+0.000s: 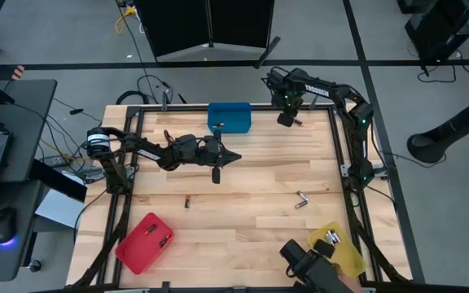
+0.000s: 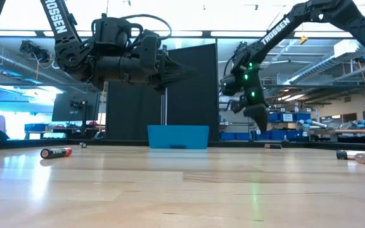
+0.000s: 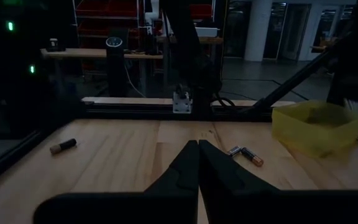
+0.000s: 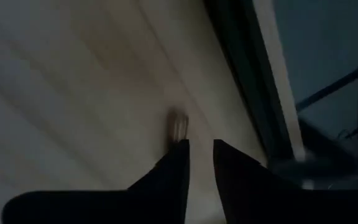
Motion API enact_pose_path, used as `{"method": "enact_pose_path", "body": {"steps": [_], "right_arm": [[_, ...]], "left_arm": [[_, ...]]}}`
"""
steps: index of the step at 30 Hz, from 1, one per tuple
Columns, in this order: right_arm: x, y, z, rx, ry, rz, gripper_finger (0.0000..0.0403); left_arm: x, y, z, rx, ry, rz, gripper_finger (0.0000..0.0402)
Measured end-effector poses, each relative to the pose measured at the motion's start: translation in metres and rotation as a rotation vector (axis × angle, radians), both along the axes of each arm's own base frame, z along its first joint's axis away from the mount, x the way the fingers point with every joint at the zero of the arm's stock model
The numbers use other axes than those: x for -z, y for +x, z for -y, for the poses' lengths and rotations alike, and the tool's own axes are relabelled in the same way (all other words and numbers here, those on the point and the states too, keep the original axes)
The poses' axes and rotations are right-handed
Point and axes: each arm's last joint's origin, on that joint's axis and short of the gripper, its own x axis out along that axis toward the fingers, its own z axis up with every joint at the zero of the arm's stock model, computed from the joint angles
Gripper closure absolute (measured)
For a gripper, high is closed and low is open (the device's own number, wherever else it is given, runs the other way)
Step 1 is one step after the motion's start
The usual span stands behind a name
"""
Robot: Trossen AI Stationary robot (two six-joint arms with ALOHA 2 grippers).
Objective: Sort batteries
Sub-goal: Put the black-brown battery into the blue bin
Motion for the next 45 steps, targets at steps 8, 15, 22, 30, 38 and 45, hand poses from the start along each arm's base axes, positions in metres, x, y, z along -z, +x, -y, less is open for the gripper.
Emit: {"method": "enact_pose_path", "body": {"steps": [8,15,22,30,38,45], "right_arm": [[0.007,-0.011,-0.013,0.135,0.119,-0.056,0.0263],[0.022,-0.013,-0.013,0.108,0.102,-0.043,0.0226],[0.032,-0.018,-0.003,0.111,0.089,-0.033,0.0207],[0.033,-0.018,-0.003,0.076,0.090,-0.050,0.0208],[0.033,-0.016,-0.001,0.081,0.085,-0.009,0.0216],[0.028,-0.019,0.000,0.094,0.088,-0.040,0.0247]], "left_arm": [[0.001,0.000,0.000,0.000,0.019,-0.012,0.0387],[0.001,0.000,0.000,0.000,0.024,-0.012,0.0387],[0.001,0.000,0.000,0.000,0.024,-0.012,0.0387],[0.001,0.000,0.000,-0.001,0.024,-0.012,0.0387],[0.001,0.000,0.000,-0.001,0.024,-0.012,0.0387],[0.001,0.000,0.000,-0.001,0.024,-0.013,0.0387]]}}
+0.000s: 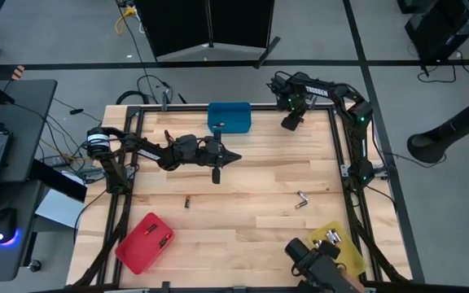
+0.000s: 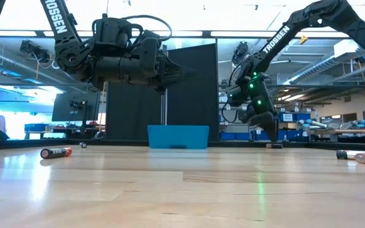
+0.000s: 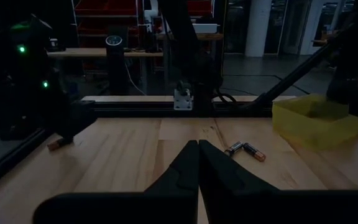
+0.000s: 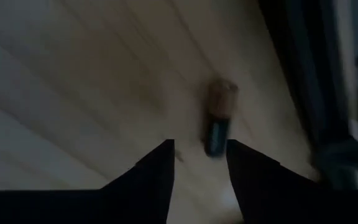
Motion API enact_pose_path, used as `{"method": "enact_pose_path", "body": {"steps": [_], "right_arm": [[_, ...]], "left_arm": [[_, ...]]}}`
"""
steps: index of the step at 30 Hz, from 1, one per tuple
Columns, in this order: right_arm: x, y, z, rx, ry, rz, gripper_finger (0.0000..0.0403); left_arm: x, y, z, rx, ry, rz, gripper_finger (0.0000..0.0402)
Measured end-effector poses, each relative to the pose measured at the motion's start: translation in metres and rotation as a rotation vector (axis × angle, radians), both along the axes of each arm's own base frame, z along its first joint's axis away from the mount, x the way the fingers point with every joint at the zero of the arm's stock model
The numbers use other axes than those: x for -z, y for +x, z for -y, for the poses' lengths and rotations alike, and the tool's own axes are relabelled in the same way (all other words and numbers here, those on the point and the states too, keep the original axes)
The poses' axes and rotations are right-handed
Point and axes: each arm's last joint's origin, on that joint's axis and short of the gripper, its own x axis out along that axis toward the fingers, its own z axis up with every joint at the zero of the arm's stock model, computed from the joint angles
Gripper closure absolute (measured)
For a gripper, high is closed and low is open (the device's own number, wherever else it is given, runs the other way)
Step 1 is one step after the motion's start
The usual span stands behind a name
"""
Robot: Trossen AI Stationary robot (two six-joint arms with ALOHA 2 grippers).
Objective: Sort batteries
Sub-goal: Put the black-brown battery into the blue bin
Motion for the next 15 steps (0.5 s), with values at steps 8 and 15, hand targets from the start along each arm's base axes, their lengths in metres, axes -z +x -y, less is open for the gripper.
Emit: {"method": "enact_pose_path", "body": {"steps": [8,15], "right_arm": [[-0.015,0.004,0.009,0.005,-0.143,-0.068,0.0382],[-0.002,-0.003,0.005,-0.001,-0.115,-0.107,0.0395]], "left_arm": [[0.000,0.000,0.000,0.000,0.000,-0.001,0.0387],[0.000,0.000,0.000,0.000,0.000,-0.001,0.0387]]}}
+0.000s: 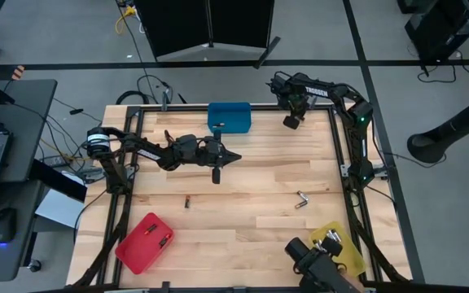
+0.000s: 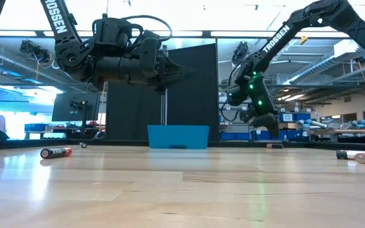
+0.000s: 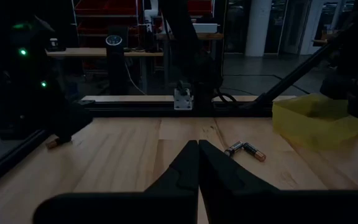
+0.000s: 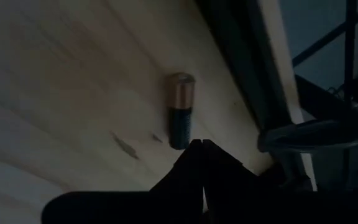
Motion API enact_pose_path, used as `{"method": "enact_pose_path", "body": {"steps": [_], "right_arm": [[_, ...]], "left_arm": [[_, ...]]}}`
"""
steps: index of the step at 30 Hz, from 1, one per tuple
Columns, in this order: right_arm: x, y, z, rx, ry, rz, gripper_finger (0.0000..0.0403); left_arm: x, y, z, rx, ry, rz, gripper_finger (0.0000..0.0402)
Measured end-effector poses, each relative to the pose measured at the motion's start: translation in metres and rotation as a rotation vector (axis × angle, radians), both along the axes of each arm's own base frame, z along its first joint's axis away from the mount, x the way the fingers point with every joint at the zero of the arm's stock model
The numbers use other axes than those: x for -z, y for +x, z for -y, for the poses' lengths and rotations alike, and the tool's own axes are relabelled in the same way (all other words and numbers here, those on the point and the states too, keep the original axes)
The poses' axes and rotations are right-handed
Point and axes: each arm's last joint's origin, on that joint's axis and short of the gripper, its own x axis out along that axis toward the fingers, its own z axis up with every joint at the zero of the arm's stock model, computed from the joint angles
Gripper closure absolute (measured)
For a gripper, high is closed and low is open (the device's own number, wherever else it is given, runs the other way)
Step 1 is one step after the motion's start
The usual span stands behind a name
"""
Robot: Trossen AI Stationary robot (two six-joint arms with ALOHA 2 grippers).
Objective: Sort batteries
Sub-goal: Put the black-brown battery into the blue bin
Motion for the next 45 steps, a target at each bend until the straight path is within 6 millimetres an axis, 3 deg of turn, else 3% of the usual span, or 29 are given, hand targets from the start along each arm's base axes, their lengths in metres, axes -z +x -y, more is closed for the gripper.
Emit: {"method": "enact_pose_path", "body": {"steps": [19,33,39,45], "right_arm": [[0.009,-0.008,0.009,0.007,-0.012,0.053,0.0397],[0.008,-0.005,0.005,-0.056,0.086,0.110,0.0397],[-0.017,0.005,-0.003,-0.089,0.089,0.108,0.0397],[-0.054,0.018,-0.016,-0.105,0.064,0.317,0.0396]], "left_arm": [[0.000,0.000,0.000,0.000,0.000,0.001,0.0387],[0.000,0.000,0.000,-0.001,0.000,0.001,0.0387],[0.000,0.000,0.000,-0.001,0.000,0.001,0.0387],[0.000,0.000,0.000,-0.001,0.001,0.001,0.0387]]}}
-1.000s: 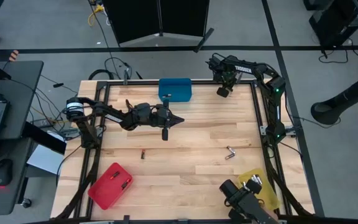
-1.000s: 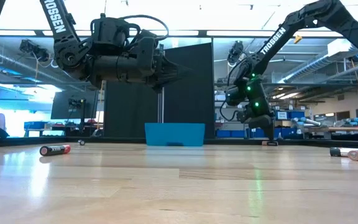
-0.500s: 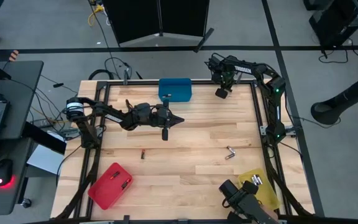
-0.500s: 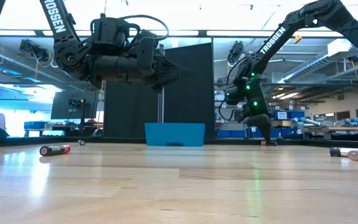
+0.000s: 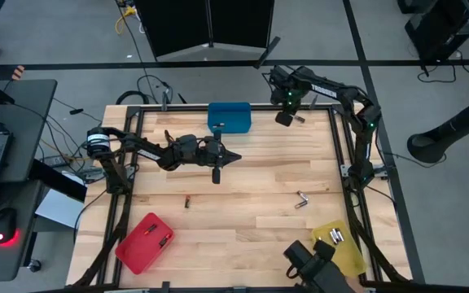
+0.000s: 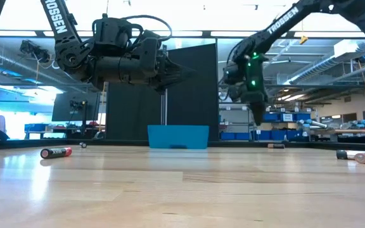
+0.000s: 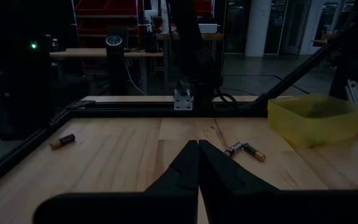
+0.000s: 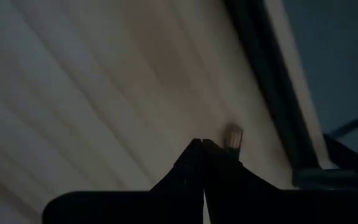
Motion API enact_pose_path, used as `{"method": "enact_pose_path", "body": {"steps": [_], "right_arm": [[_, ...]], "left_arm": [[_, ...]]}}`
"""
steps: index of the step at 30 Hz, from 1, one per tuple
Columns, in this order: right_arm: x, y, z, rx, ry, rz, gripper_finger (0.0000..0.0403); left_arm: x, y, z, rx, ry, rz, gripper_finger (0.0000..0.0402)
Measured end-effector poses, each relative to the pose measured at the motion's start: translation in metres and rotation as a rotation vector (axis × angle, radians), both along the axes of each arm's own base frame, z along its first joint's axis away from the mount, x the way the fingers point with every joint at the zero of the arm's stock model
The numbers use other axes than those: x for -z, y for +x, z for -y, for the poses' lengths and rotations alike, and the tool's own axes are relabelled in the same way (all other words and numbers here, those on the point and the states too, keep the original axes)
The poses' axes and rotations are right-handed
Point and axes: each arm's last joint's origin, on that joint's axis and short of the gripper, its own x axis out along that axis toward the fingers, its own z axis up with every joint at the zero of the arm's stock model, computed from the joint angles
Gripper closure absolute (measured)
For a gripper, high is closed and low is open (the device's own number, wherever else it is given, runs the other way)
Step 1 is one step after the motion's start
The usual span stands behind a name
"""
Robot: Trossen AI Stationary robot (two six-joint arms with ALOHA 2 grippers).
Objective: Sort batteries
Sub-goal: Put the black-brown battery into the blue bin
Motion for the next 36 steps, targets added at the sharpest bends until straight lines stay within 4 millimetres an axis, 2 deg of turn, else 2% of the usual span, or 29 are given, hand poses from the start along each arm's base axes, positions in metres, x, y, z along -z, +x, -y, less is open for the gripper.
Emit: {"method": "enact_pose_path", "body": {"steps": [2,5,10,20,28,36], "right_arm": [[0.004,-0.002,0.001,0.027,-0.036,-0.063,0.0396],[0.022,-0.011,0.009,0.070,-0.046,-0.169,0.0396],[0.050,-0.016,0.019,0.119,0.003,-0.224,0.0396],[0.065,-0.015,0.021,0.100,0.049,-0.258,0.0396],[0.056,-0.004,0.006,0.002,0.181,-0.184,0.0396],[0.008,0.017,-0.029,-0.076,0.164,-0.014,0.0384]], "left_arm": [[0.000,0.000,0.000,0.000,0.001,0.000,0.0387],[0.000,0.000,0.000,-0.001,0.002,0.000,0.0387],[0.000,0.000,0.000,0.000,0.002,0.000,0.0387],[0.000,0.000,0.000,0.000,0.002,0.000,0.0387],[0.000,0.000,0.000,0.000,0.002,0.000,0.0387],[0.001,0.000,0.000,-0.001,0.001,-0.007,0.0387]]}}
